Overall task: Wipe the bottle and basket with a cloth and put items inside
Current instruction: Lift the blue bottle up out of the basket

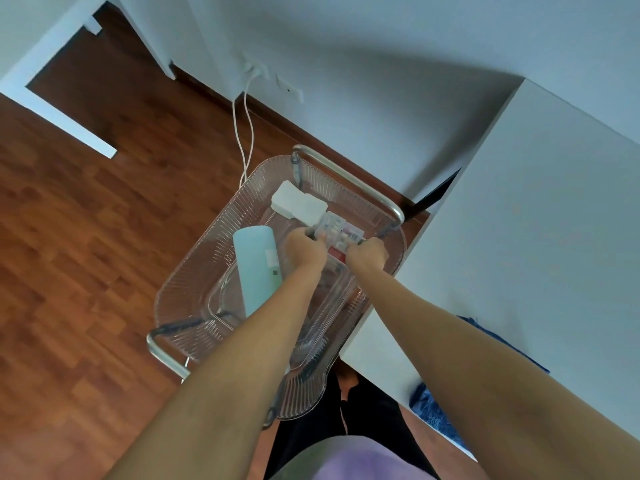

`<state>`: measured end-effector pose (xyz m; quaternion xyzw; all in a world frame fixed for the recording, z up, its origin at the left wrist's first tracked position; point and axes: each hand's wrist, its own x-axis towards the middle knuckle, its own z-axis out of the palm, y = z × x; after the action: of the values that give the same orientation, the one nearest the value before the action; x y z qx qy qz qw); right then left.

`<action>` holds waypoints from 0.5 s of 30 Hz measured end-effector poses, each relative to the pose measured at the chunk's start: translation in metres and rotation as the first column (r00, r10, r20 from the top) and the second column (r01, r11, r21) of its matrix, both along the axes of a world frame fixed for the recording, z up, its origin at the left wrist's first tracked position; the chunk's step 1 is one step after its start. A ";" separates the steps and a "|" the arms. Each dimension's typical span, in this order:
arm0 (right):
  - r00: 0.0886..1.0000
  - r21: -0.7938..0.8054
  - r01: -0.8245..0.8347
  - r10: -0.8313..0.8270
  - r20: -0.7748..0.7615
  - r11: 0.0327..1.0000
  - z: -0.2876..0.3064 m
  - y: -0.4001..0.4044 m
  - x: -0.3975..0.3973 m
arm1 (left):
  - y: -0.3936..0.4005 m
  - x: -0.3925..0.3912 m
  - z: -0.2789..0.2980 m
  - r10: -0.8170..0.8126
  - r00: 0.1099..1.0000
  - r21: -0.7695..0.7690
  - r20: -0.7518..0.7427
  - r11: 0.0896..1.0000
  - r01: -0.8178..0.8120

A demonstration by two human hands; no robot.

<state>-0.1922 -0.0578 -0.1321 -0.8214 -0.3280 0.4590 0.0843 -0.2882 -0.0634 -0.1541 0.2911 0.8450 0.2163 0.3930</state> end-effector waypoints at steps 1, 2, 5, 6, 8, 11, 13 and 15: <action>1.000 0.003 -0.002 0.002 0.016 1.000 -0.002 0.000 0.000 | -0.002 0.001 0.002 -0.001 1.000 0.007 0.015 1.000 0.001; 0.999 0.002 0.006 -0.006 0.042 1.000 0.000 -0.001 0.000 | -0.003 0.001 0.005 -0.001 0.999 0.020 0.035 1.000 0.001; 0.993 0.048 0.118 -0.117 -0.011 0.992 0.009 -0.005 -0.001 | -0.009 -0.003 0.018 -0.013 0.993 0.079 0.121 0.997 0.003; 0.990 0.050 0.141 -0.140 -0.030 0.989 0.014 -0.008 -0.002 | -0.012 -0.007 0.025 -0.041 0.990 0.108 0.137 0.994 0.027; 0.992 0.061 0.116 -0.113 -0.050 0.991 0.023 -0.016 -0.005 | -0.022 -0.020 0.039 -0.095 0.987 0.170 0.131 0.983 0.072; 0.999 0.086 -0.010 0.014 -0.046 0.996 0.032 -0.033 -0.011 | -0.045 -0.049 0.058 -0.083 0.992 0.231 0.093 0.971 0.060; 0.992 0.053 -0.099 0.103 -0.078 0.994 0.036 -0.047 -0.016 | -0.065 -0.069 0.065 -0.034 0.999 0.218 0.041 0.976 0.024; 0.974 0.006 -0.191 0.191 -0.123 0.981 0.039 -0.063 -0.021 | -0.086 -0.083 0.067 0.055 0.998 0.151 -0.014 0.987 -0.052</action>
<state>-0.2131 -0.1208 -0.0931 -0.7564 -0.3982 0.5158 0.0573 -0.3715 -0.1490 -0.0866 0.2991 0.8373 0.2872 0.3564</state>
